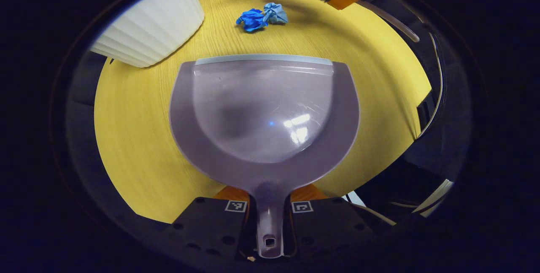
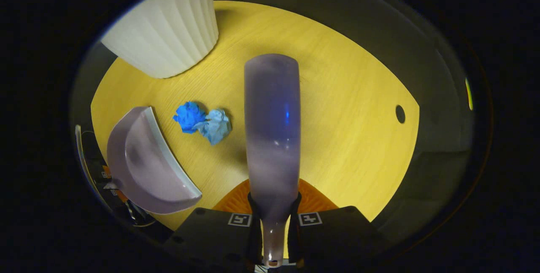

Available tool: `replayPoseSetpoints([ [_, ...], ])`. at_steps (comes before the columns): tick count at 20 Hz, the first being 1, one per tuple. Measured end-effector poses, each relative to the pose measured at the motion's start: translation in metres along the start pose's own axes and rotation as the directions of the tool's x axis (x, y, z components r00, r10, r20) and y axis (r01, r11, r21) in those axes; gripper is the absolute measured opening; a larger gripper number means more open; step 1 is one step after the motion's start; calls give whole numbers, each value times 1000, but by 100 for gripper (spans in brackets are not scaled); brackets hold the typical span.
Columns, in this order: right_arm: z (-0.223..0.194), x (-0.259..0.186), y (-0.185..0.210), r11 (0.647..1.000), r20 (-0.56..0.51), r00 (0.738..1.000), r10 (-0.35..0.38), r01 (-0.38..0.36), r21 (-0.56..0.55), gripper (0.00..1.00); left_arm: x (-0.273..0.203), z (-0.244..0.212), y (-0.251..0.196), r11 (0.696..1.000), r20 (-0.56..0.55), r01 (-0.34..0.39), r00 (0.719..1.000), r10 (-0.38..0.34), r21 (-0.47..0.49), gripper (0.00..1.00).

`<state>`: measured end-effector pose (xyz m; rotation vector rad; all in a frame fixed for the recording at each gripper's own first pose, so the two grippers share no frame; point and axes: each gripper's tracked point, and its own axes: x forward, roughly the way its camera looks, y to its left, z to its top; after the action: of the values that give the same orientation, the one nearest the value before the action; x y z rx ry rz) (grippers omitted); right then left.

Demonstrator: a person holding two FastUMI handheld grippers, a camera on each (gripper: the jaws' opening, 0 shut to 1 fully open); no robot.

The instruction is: Pick up the small broom and dustpan from the desktop, sweep the trash into the dustpan with the broom, and then empty the trash into the garbage bin.

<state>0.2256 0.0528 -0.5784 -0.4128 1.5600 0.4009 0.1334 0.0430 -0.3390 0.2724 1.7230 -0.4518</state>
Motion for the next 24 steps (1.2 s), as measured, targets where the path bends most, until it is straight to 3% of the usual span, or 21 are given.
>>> replayPoseSetpoints([
  [3, 16, 23, 0, 988, -19, 999, -44, 41, -151, 25, 2, -2, 5, 1000, 1, 17, 1000, -17, -19, 22],
  [7, 4, 41, -3, 969, -116, 991, -65, 35, -243, 25, 4, -3, 12, 999, 2, 32, 999, -32, -25, 22],
  [8, 10, 37, 0, 963, -99, 994, -55, 27, -269, 26, 5, -2, 14, 1000, 6, 27, 1000, -27, -15, 22],
  [10, -2, 34, 31, 948, -172, 983, 69, -118, -295, 25, 5, -3, 16, 999, 6, 33, 999, -33, 0, 22],
  [11, -13, 30, 40, 925, -218, 973, 72, -147, -350, 25, 8, -3, 18, 999, 8, 34, 999, -34, 7, 22],
  [12, -5, 27, 44, 901, -184, 981, 68, -139, -411, 25, 8, -4, 19, 999, 9, 33, 999, -33, 17, 22],
  [14, -15, 18, 69, 883, -236, 962, 136, -226, -411, 25, 8, -8, 22, 999, 3, 39, 999, -39, 36, 22],
  [15, -15, 15, 76, 868, -231, 962, 145, -236, -436, 25, 5, -8, 24, 998, 7, 37, 999, -37, 48, 24],
  [18, -20, 6, 89, 827, -321, 901, 291, -406, -389, 25, 5, -13, 32, 996, 5, 36, 999, -36, 83, 22],
  [21, -20, -5, 91, 774, -387, 817, 428, -552, -310, 25, 5, -23, 32, 993, 13, 38, 999, -40, 112, 22],
  [22, -16, -6, 86, 770, -390, 803, 451, -571, -283, 25, 5, -22, 31, 992, 15, 35, 999, -37, 118, 22],
  [24, -9, -8, 75, 785, -340, 811, 476, -566, -252, 25, 9, -27, 27, 992, 32, 27, 999, -31, 120, 24],
])
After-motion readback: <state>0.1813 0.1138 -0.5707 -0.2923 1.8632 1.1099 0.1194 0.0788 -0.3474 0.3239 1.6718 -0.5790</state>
